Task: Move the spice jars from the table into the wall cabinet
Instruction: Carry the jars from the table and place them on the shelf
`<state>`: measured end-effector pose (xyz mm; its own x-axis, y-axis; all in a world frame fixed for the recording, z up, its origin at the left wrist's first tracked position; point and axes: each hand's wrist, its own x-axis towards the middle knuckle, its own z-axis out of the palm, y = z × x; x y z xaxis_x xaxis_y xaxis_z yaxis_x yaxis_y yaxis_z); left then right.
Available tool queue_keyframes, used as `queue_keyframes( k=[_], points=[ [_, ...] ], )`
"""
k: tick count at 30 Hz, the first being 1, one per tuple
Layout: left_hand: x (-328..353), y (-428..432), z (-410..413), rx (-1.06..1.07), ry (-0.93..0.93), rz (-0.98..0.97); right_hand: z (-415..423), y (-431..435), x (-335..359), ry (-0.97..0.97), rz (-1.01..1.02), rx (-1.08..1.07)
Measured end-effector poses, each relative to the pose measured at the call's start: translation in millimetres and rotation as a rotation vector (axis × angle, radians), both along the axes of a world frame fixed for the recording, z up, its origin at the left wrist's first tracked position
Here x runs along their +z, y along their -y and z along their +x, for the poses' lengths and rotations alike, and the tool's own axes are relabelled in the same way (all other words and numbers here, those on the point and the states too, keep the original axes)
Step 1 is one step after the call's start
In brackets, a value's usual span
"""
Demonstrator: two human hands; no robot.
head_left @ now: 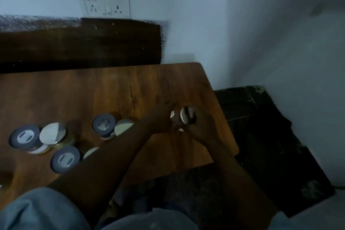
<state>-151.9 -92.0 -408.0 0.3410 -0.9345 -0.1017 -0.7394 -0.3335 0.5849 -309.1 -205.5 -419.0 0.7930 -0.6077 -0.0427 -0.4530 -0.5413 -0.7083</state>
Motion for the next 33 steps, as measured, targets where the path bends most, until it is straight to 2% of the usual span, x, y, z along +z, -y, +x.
queue_keyframes(
  k=[2, 5, 8, 10, 12, 15, 20, 24, 27, 29, 33],
  points=[
    [15, -8, 9, -0.071, -0.07, -0.051, 1, -7, 33, 0.096, 0.034, 0.053],
    [46, -18, 17, -0.094, -0.147, -0.293, 9, -15, 82, 0.228, 0.011, 0.038],
    [88, -19, 28, 0.003, -0.057, -0.523, 24, -23, 125, 0.471, 0.081, -0.102],
    [119, -15, 33, 0.134, -0.08, -0.616, 40, -31, 151, 0.631, 0.145, -0.188],
    [149, -7, 39, 0.302, -0.018, -0.737, 60, -33, 173, 0.718, 0.21, -0.243],
    [193, 5, 51, 0.333, 0.112, -0.854, 88, -23, 212, 0.807, 0.21, -0.248],
    [292, 31, 108, 0.165, 0.088, -0.914, 133, 30, 316, 0.945, 0.128, -0.047],
    [381, 74, 134, 0.239, 0.264, -1.044, 173, 83, 399, 0.998, 0.091, 0.076],
    [423, 115, 148, 0.305, 0.41, -1.119, 198, 121, 441, 1.014, -0.016, 0.108],
    [444, 146, 160, 0.33, 0.434, -1.09, 215, 152, 459, 0.983, -0.026, 0.08],
    [459, 211, 181, 0.389, 0.47, -0.882, 251, 215, 473, 0.88, 0.084, 0.008]
  ],
)
